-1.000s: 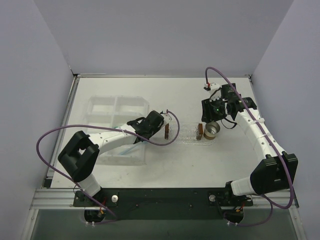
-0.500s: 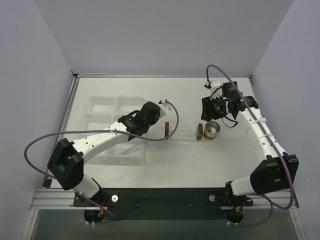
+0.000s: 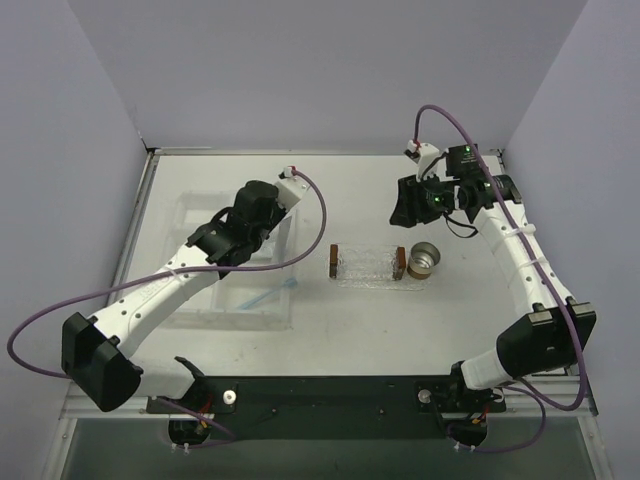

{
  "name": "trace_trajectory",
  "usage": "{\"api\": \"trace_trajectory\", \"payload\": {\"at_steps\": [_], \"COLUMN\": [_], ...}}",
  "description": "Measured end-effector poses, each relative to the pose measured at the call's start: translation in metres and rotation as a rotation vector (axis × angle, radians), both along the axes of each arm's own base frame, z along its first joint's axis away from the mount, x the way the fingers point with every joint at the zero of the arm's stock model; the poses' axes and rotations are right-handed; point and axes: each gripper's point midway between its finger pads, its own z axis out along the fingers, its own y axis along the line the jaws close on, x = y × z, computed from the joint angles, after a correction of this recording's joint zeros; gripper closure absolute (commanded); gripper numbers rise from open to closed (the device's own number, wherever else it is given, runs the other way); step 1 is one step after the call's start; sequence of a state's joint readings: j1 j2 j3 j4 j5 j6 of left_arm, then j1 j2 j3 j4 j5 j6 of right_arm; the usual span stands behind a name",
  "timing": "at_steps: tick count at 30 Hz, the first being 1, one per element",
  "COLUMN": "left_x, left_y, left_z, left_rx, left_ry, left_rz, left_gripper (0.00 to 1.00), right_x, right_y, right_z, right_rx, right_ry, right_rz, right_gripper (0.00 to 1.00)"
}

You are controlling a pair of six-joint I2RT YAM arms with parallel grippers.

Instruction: Prepare toiletry sets of a toothbrush and toothpaste on the tray

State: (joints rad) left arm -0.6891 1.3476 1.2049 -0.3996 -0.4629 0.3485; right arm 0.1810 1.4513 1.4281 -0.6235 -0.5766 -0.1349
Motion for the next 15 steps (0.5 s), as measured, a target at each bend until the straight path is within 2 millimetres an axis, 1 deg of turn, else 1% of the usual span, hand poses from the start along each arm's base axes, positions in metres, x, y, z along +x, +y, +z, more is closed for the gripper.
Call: {"api": "trace_trajectory", "payload": {"at_steps": [2, 6, 7, 10, 11, 13, 14, 15], "left_x": [0.0, -0.001, -0.001, -0.002, -0.002, -0.003, -0.004, -0.005], "left_y": [0.006, 0.006, 0.005, -0.002, -0.006, -0.014, -0.018, -0.023], "left_z": [0.008, 0.013, 0.013, 0.008, 0.005, -0.002, -0.007, -0.012], "left_rx": [-0.017, -0.046, -0.05, -0.066, -0.073, -0.084, -0.089, -0.094], "left_ry": [-0.014, -0.017, -0.013, 0.009, 0.02, 0.046, 0.062, 0.081], "left_rz": [0.008, -0.013, -0.021, -0.057, -0.072, -0.107, -0.124, -0.143], "left_gripper": [1.0, 1.0, 0.95, 0.86, 0.8, 0.73, 0.68, 0.66], "right_x": [0.001, -0.002, -0.004, -0.008, -0.009, -0.009, -0.008, -0.008], "right_y": [0.009, 0.027, 0.03, 0.038, 0.039, 0.04, 0.04, 0.04], "right_z": [0.005, 0.009, 0.008, 0.006, 0.004, 0.002, 0.001, 0.0], "right_rx": [0.024, 0.039, 0.04, 0.037, 0.037, 0.034, 0.032, 0.032], "right_ry": [-0.002, -0.001, 0.002, 0.013, 0.017, 0.025, 0.026, 0.028], "right_rz": [0.031, 0.089, 0.103, 0.134, 0.14, 0.143, 0.143, 0.144], "right_gripper": [0.56, 0.56, 0.56, 0.56, 0.56, 0.56, 0.56, 0.56]}}
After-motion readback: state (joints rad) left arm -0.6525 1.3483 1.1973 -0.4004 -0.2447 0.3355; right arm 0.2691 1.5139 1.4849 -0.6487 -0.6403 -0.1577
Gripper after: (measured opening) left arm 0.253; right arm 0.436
